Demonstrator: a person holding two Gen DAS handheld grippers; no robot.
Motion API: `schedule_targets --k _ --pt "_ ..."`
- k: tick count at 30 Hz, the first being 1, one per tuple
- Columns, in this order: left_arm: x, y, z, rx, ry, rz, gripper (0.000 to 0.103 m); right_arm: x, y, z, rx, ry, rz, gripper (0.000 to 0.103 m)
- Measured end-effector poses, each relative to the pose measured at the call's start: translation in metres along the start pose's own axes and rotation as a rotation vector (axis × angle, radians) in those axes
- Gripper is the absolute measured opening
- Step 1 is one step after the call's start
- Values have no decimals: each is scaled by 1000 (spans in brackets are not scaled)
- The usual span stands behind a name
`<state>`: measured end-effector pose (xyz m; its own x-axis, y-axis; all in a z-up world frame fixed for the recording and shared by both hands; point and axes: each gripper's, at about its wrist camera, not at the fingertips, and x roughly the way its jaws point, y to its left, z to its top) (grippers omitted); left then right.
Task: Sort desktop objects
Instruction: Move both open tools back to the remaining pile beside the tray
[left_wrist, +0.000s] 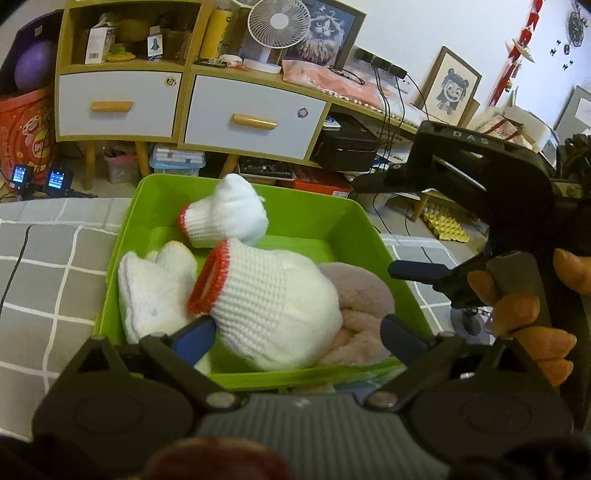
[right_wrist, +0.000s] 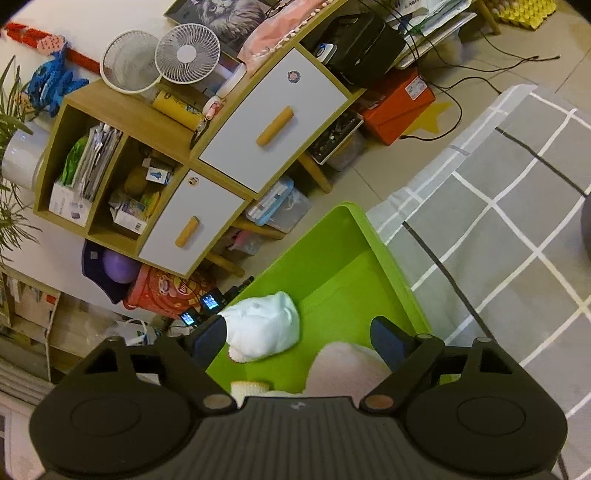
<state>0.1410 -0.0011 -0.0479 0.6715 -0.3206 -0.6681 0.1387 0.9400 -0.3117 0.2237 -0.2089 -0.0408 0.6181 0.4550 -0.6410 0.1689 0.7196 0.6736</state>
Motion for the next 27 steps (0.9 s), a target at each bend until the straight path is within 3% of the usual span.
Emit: schedule_targets --k 9,27 --pt "-21 -7 -1 12 -20 -1 102 -16 4 -6 -53 41 -56 86" --pt "-58 -11 -6 33 -2 66 102 -51 29 -36 -242 108 -202 86"
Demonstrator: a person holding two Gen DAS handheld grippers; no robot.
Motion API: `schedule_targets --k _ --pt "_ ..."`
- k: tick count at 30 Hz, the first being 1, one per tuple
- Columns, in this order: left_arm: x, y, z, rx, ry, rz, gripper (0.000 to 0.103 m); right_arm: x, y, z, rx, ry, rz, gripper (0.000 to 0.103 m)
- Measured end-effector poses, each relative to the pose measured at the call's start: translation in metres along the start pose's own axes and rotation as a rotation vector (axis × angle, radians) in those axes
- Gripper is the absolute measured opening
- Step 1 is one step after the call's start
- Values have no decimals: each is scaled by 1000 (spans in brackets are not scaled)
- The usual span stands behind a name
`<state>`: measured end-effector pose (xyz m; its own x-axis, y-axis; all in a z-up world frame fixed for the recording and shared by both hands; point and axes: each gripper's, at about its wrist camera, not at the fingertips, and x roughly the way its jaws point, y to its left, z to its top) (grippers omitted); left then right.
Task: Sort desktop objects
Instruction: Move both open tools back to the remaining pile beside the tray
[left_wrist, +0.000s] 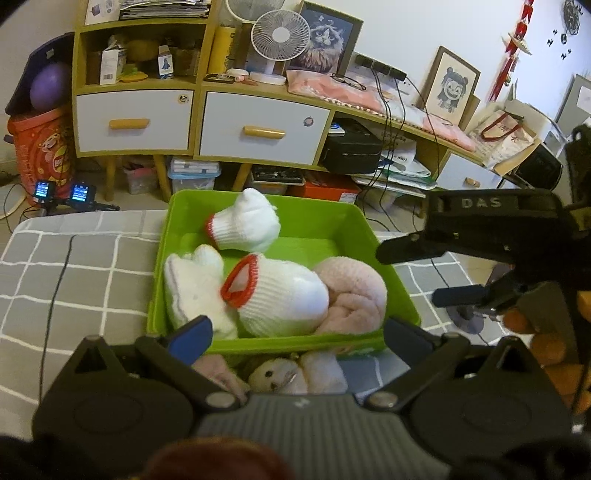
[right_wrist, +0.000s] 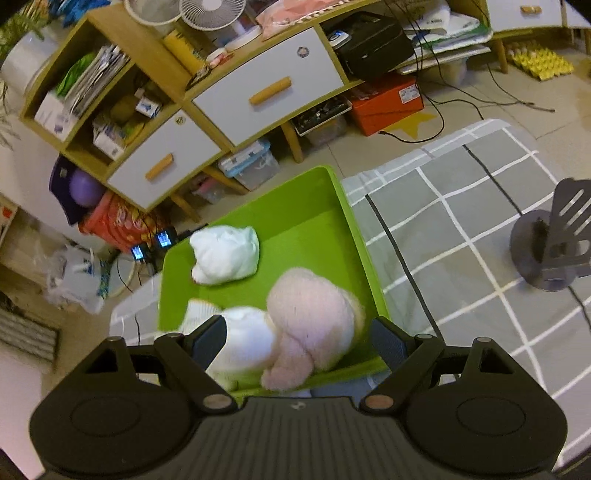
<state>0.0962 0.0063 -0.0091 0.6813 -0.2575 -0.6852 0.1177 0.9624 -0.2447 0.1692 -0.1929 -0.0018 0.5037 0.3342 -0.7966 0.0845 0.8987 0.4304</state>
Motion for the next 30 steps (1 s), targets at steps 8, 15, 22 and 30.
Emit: schedule_targets --k 8,15,22,30 --pt "-16 11 -1 -23 25 27 102 -22 6 -14 -8 21 -20 86" --pt "-26 27 -5 -78 69 51 102 -30 5 -38 0 47 -25 86" --pt "-31 39 -11 -120 119 59 102 -30 12 -60 -20 76 -13 86" --pt "-27 57 -28 -174 252 84 102 -23 7 -85 -26 147 -20 89"
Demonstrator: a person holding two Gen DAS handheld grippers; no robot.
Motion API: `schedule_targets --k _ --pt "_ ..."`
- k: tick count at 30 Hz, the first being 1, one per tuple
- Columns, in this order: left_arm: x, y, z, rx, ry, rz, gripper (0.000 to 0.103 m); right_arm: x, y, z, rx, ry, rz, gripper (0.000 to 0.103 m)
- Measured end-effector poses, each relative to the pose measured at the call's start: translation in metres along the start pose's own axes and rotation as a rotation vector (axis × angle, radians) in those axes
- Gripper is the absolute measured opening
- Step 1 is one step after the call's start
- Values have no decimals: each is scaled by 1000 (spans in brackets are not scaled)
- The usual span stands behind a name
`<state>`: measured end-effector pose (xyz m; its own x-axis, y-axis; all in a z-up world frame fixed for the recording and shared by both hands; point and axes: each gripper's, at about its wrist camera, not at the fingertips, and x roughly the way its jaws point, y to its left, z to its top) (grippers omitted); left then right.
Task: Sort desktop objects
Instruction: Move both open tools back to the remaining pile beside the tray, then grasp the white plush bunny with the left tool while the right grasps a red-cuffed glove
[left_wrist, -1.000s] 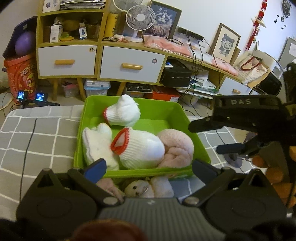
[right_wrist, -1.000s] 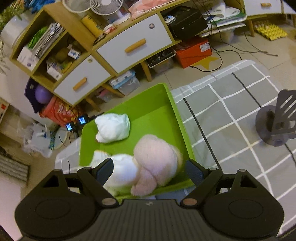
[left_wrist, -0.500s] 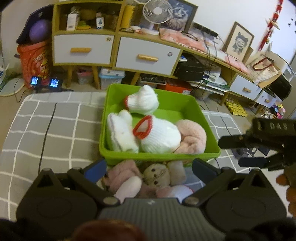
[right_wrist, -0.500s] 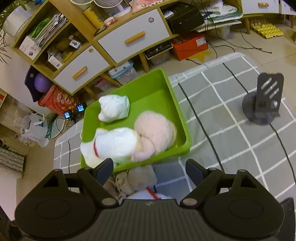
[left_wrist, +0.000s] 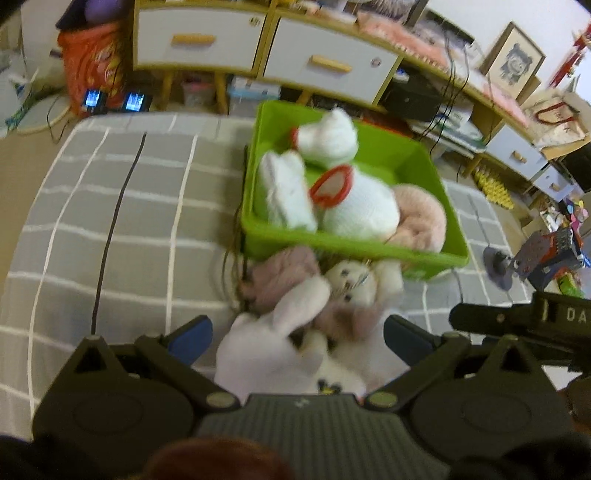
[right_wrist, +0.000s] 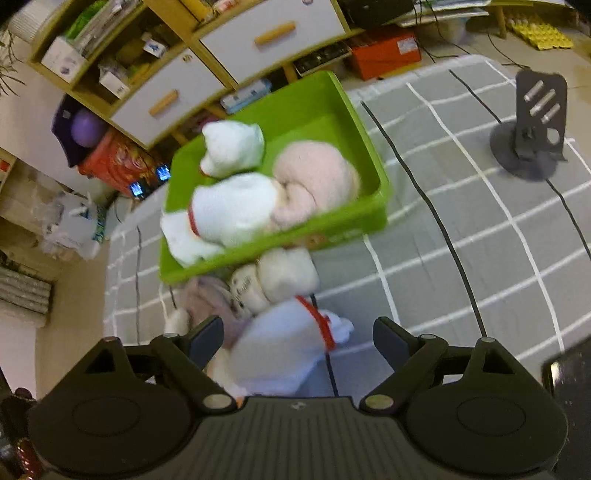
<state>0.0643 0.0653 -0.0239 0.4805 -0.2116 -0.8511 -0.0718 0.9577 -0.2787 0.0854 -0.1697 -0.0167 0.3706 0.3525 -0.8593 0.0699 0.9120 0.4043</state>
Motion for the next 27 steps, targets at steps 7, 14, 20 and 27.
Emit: schedule_targets --k 7,14,20,27 --pt "0 25 -10 -53 53 5 102 8 1 -9 -40 40 -22 90" --pt "5 49 -18 -126 99 -3 102 26 3 -14 -81 119 -33 91" --pt "11 60 -22 -208 125 -60 102 36 8 -16 -100 138 -40 92" --pt "25 56 -26 -275 151 -103 102 51 14 -16 -96 146 -40 95"
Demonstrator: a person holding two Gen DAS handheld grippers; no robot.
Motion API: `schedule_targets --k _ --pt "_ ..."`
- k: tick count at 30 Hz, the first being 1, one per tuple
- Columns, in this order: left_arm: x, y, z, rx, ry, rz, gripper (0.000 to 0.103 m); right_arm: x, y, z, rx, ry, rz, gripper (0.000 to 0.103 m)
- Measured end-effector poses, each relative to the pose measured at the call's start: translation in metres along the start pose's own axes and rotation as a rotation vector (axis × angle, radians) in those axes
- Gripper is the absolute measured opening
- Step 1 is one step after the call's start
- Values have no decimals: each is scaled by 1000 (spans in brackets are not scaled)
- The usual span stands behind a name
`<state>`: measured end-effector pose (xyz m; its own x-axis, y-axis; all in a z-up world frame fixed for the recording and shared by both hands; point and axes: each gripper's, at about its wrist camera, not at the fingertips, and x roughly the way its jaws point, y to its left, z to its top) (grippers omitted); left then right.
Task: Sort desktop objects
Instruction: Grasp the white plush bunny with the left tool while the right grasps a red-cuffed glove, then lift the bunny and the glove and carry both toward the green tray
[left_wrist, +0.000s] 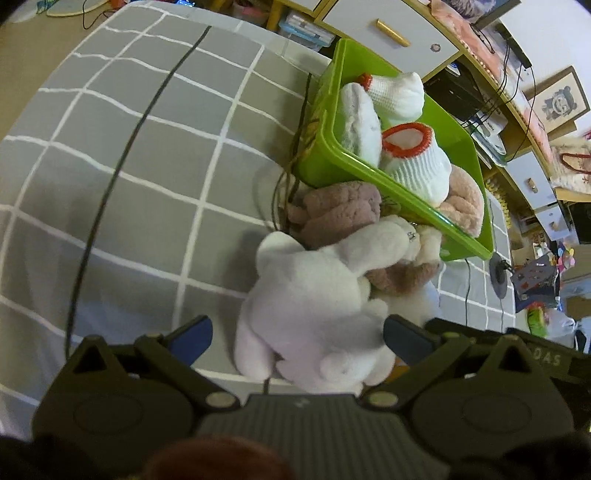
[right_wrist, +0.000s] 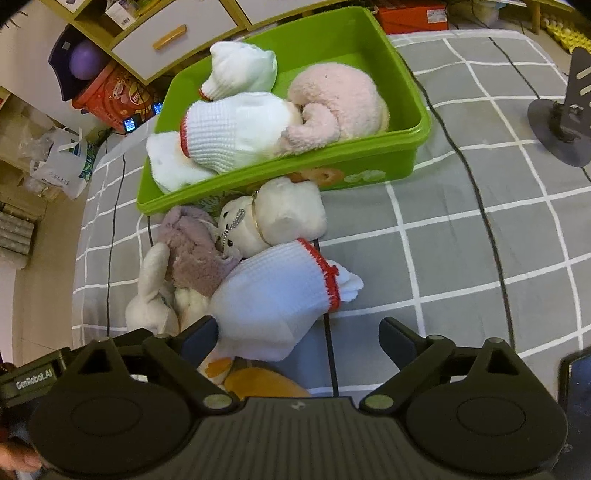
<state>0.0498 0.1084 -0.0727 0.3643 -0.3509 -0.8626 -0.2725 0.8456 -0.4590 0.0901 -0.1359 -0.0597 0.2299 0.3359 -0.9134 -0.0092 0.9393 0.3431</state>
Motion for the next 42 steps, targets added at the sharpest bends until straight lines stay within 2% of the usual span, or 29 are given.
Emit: schedule_targets --k 4,9,14,19,23,26,42 --pt "7 -2 0 -17 10 0 95 11 5 1 14 16 10 95" --pt "15 5 1 -97 20 -32 87 24 7 4 34 31 5 95" --pt "17 8 2 -110 17 -30 79 36 8 4 50 44 7 95" --pt "16 7 1 -96 19 -31 75 40 13 5 24 35 -6 93" --pt "14 8 2 -91 18 -35 72 38 14 7 4 37 15 79" --pt "13 8 2 -89 18 -36 70 37 12 10 3 40 39 74" --pt "0 -3 0 -52 -6 -48 63 16 8 9 -4 -1 25 71"
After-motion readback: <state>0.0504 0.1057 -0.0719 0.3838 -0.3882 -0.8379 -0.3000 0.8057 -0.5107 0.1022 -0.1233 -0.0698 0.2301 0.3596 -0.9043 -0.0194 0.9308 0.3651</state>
